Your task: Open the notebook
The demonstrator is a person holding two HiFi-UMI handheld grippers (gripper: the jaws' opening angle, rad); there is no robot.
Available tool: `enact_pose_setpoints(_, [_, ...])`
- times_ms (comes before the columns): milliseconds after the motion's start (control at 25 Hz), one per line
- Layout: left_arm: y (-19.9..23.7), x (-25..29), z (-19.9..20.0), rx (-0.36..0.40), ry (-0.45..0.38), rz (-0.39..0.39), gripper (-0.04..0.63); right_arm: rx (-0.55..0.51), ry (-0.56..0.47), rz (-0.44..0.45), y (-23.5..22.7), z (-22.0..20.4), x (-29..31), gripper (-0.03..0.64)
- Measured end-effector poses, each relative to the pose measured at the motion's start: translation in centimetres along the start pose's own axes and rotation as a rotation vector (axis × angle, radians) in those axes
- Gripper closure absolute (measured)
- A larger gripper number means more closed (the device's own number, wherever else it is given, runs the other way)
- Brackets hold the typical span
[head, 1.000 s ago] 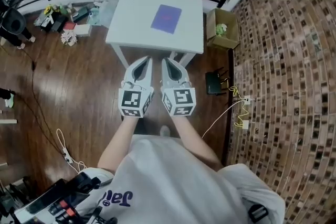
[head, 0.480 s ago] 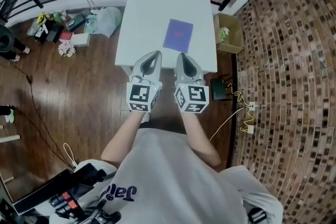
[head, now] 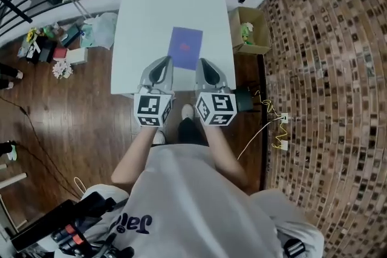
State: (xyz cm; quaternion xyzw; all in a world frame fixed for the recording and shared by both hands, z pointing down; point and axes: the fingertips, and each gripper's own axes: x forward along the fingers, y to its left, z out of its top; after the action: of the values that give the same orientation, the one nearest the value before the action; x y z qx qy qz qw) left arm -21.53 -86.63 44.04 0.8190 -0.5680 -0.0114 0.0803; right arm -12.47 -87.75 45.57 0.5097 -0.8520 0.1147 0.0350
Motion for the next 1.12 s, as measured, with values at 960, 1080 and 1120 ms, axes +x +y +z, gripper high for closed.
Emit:
enact_pose_setpoints(960, [-1.5, 17.4, -3.6, 0.089, 0.138, -0.117, 0.58, 0.022, 0.256, 0.241, -18.4, -5.2, 4.8, 0.625])
enact_pose_setpoints(1080, [-2.1, 18.2, -4.3, 0.081, 0.157, -0.176, 0.58, -0.144, 0.286, 0.281, -21.2, -4.1, 3.0, 0.625])
enact_pose_setpoints(1120, [-2.2, 18.4, -4.5, 0.078, 0.16, -0.19, 0.58, -0.198, 0.297, 0.298, -22.1, -3.6, 2.3, 0.624])
